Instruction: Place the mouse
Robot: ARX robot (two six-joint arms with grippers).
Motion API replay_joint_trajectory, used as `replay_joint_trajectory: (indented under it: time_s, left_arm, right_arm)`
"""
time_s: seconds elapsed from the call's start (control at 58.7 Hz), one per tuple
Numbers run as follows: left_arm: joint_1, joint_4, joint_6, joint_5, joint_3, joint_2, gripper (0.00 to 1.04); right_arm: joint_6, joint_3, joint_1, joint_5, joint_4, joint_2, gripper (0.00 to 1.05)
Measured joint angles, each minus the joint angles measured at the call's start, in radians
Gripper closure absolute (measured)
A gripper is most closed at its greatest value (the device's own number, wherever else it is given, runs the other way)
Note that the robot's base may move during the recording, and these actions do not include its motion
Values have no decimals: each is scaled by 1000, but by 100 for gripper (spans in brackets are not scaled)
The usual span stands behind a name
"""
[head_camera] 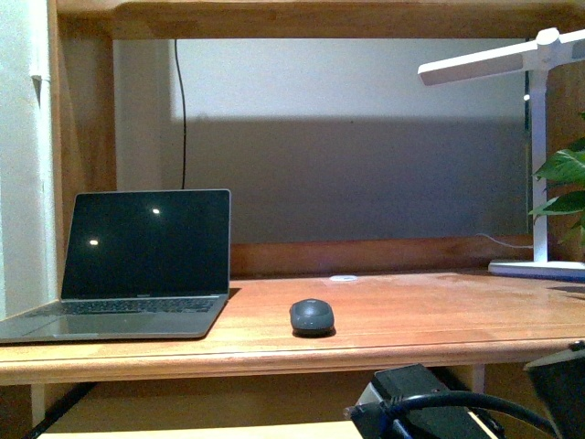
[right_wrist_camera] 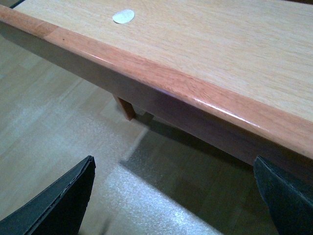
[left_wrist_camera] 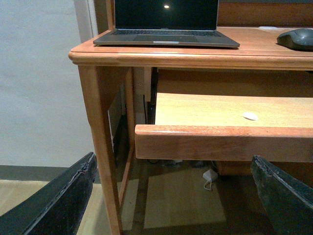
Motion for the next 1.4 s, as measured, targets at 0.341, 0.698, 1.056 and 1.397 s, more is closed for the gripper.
replay_joint_trajectory:
  time_s: [0.341, 0.698, 1.056, 1.397]
  left_arm:
    - [0, 0, 0, 0, 0, 0, 8]
    - [0, 0, 0, 0, 0, 0, 8]
    - [0, 0, 0, 0, 0, 0, 8]
    - [0, 0, 0, 0, 0, 0, 8]
  right_arm:
    - [56, 69, 2, 63, 60, 133, 7]
    - [125, 228, 0, 150, 77, 280, 7]
    - [158, 447, 30, 212, 48, 454, 7]
    - [199, 690, 99, 257, -28, 603, 7]
